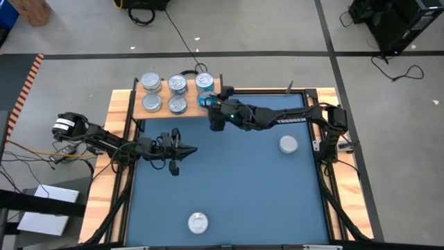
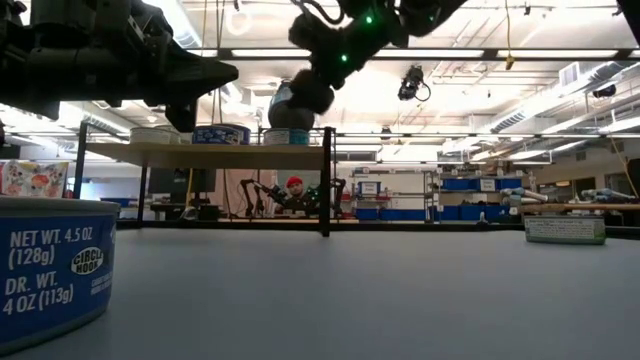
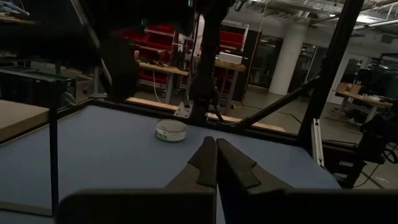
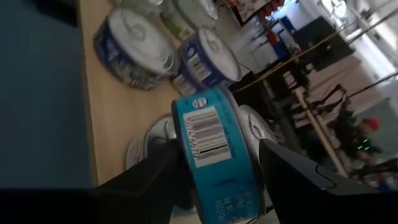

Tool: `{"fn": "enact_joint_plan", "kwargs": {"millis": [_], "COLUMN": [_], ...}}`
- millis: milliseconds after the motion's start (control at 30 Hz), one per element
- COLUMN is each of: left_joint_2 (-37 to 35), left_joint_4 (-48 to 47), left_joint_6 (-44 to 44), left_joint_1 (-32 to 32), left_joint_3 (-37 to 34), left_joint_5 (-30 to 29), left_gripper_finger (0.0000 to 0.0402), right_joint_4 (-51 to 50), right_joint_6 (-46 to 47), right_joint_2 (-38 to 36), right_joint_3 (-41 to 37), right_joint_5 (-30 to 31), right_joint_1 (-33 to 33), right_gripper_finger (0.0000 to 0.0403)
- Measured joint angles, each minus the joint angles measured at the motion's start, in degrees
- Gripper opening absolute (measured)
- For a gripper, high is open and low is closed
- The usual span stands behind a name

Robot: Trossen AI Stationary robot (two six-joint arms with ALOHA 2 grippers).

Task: Stack canned seafood by type on shelf
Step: Stack the yellow blue tuna can on top of the yellow blue tuna can on the shelf

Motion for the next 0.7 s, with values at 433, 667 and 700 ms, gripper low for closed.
{"fn": "enact_joint_plan", "kwargs": {"millis": [433,667,700], "left_joint_2": [0.02,0.02,0.02], "left_joint_4": [-0.01,0.00,0.00], "left_joint_6": [-0.02,-0.02,-0.02], "left_joint_1": [0.00,0.00,0.00], "left_joint_3": [0.02,0.02,0.02], "left_joint_5": [0.00,0.00,0.00], "left_gripper_finger": [0.0005,0.0005,0.0005], "right_joint_4": [-3.82,-3.78,-3.73], "right_joint_6": [4.38,4.41,4.64], "right_joint_2": [-0.04,-0.04,-0.04], "right_joint_3": [2.60,2.60,2.60], "right_joint_5": [-5.64,-7.10,-7.71], "right_joint_1": [-0.57,-0.90,-1.04], "right_gripper_finger": [0.0160,0.0113,0.0105]}}
